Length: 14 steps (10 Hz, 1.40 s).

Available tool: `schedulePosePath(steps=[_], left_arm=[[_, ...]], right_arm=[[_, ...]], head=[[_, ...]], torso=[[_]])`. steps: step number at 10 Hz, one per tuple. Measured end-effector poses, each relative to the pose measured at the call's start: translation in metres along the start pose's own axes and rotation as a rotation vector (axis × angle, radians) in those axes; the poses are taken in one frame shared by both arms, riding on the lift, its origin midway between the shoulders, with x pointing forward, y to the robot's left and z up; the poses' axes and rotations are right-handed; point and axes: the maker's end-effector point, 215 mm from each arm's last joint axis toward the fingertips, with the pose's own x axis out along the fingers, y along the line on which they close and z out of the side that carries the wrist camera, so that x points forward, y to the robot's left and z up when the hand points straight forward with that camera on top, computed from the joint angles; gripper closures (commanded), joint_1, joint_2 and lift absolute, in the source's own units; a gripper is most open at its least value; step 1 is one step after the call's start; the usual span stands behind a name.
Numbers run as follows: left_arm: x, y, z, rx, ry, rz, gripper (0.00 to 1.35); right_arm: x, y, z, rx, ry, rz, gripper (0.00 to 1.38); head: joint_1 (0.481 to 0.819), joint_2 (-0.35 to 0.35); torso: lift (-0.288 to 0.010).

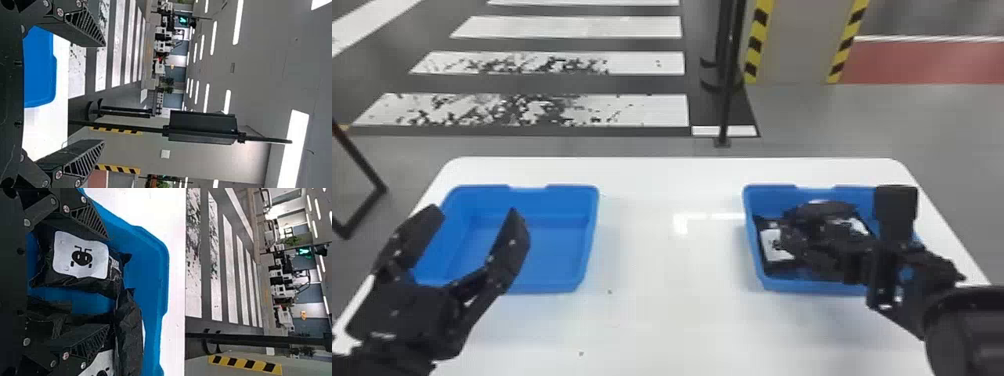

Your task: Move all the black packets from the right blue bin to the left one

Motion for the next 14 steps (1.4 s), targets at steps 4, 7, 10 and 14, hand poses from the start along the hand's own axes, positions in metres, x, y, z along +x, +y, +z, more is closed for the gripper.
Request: schedulePosePath(steps=[4, 7, 10, 14], left_arm=[[0.001, -0.001, -0.001, -0.002, -0.005, -0.008, 0.17], [0.001, -0.001, -0.001, 0.001, -0.006, -0.01, 0.17], [0.002, -0.002, -0.002, 0.003, -0.007, -0.013, 0.17], [0.001, -0.002, -0.002, -0.002, -0.009, -0.015, 0.17]], right_arm=[[0.015, 0.02, -0.015, 0.005, 0.053, 0.045, 0.26], [0.019, 0.022, -0.031, -0.002, 0.12, 0.042, 0.42], [0.026, 0.029, -0.032, -0.002, 0.152, 0.058, 1.07], [0.026, 0.032, -0.031, 0.054, 0.137, 0.086, 1.13]], head=[[0.695, 0.042], [0.695, 0.048], [0.695, 0.056], [0.695, 0.063]], torso=[[-0.14], [-0.14], [-0.14], [-0.14]])
